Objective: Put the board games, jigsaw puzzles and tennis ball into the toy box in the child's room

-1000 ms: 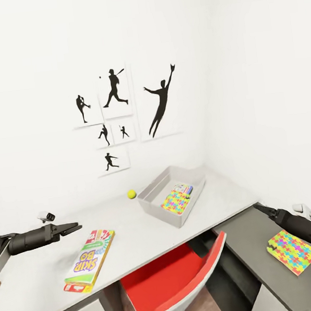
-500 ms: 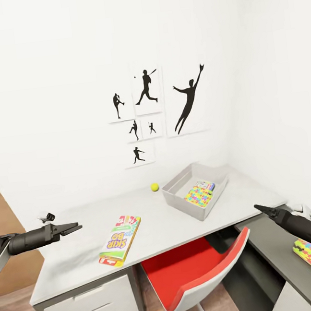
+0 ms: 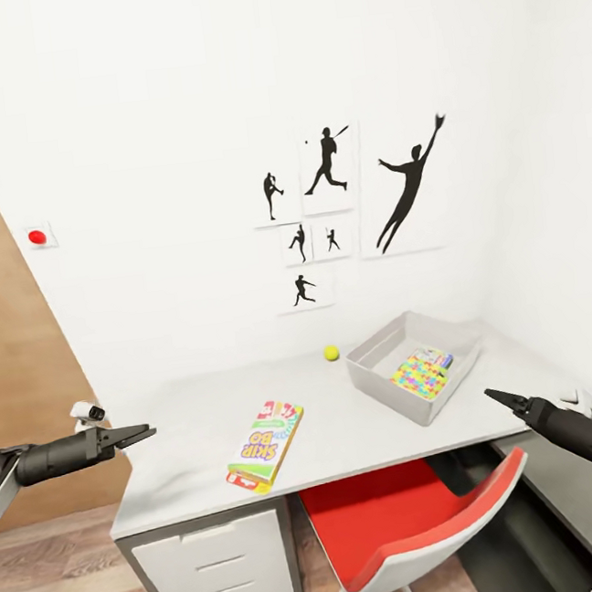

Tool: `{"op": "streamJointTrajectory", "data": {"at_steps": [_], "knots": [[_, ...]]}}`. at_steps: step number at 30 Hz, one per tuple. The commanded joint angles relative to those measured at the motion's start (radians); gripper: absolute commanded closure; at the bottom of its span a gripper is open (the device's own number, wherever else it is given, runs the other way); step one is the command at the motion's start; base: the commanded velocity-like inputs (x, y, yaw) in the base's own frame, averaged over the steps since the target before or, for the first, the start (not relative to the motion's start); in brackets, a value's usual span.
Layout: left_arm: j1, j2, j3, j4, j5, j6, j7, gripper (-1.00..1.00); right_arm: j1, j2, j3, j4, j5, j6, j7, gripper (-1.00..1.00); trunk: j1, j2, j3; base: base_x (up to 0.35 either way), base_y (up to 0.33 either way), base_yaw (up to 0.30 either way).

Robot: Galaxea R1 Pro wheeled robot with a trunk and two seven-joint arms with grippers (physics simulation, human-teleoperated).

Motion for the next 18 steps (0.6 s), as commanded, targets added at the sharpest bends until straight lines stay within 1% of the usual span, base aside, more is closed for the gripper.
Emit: {"op": "streamJointTrajectory", "data": {"at_steps": [1, 6, 10, 14, 18], "knots": [[-0.002, 0.001, -0.007, 0.001, 0.005, 0.011, -0.003, -1.0, -0.001, 0.0, -0.002, -0.001, 0.008, 0.005, 0.009, -1.0, 0.0, -0.002, -0.002, 0.0, 0.0, 0.287], [-0.002, 0.002, -0.007, 0.001, 0.005, 0.01, -0.003, -1.0, -0.001, 0.002, -0.002, -0.001, 0.007, 0.005, 0.009, -1.0, 0.0, -0.002, -0.002, 0.0, 0.006, 0.289], [-0.002, 0.001, -0.007, 0.001, 0.005, 0.01, -0.003, -1.0, -0.001, 0.001, -0.002, -0.001, 0.007, 0.005, 0.009, -1.0, 0.0, -0.002, -0.002, -0.035, 0.138, 0.255], [-0.002, 0.002, -0.007, 0.001, 0.005, 0.01, -0.003, -1.0, 0.0, 0.001, -0.002, -0.001, 0.007, 0.005, 0.009, -1.0, 0.0, -0.002, -0.002, -0.04, 0.208, 0.093], [-0.002, 0.002, -0.007, 0.002, 0.005, 0.009, -0.003, -1.0, 0.0, 0.008, -0.001, -0.005, 0.008, 0.002, 0.009, -1.0, 0.0, -0.002, -0.002, -0.011, 0.076, 0.025]]}}
